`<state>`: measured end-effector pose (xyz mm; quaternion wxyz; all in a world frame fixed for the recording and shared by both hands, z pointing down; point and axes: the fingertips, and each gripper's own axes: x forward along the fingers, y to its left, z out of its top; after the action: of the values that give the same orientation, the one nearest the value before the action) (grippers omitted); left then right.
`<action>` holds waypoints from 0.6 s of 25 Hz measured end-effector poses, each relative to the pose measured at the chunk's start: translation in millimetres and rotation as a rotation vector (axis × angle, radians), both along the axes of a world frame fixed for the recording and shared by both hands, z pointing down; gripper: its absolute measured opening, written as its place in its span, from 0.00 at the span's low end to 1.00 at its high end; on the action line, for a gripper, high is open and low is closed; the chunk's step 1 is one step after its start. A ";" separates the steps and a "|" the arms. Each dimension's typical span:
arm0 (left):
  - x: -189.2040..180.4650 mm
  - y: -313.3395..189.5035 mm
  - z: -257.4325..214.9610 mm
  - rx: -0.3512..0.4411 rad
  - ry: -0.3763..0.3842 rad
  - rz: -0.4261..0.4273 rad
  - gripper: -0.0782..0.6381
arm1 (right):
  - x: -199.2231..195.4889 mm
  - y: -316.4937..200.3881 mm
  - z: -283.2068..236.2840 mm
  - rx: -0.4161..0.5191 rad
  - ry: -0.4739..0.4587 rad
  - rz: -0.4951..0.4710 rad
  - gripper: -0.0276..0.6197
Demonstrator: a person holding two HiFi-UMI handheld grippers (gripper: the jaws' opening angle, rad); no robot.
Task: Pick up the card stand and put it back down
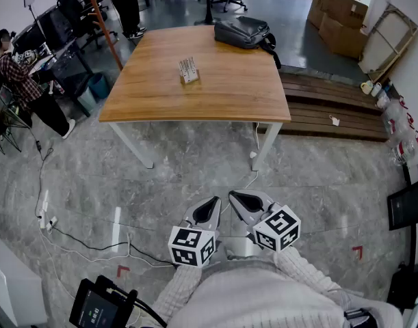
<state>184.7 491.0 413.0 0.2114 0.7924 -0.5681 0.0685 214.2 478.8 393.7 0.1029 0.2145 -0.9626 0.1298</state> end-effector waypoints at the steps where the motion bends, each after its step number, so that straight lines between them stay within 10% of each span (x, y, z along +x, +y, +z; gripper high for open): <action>1: 1.6 -1.9 3.2 -0.007 0.003 0.001 0.12 | 0.6 -2.8 3.8 -0.010 0.007 -0.003 0.04; 15: -78.8 -131.4 23.4 -0.039 0.027 0.005 0.12 | -64.7 -129.6 28.1 -0.058 0.018 0.023 0.04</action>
<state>106.0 359.7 436.4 0.2341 0.7905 -0.5616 0.0695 149.6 349.3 421.8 0.1165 0.2236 -0.9549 0.1570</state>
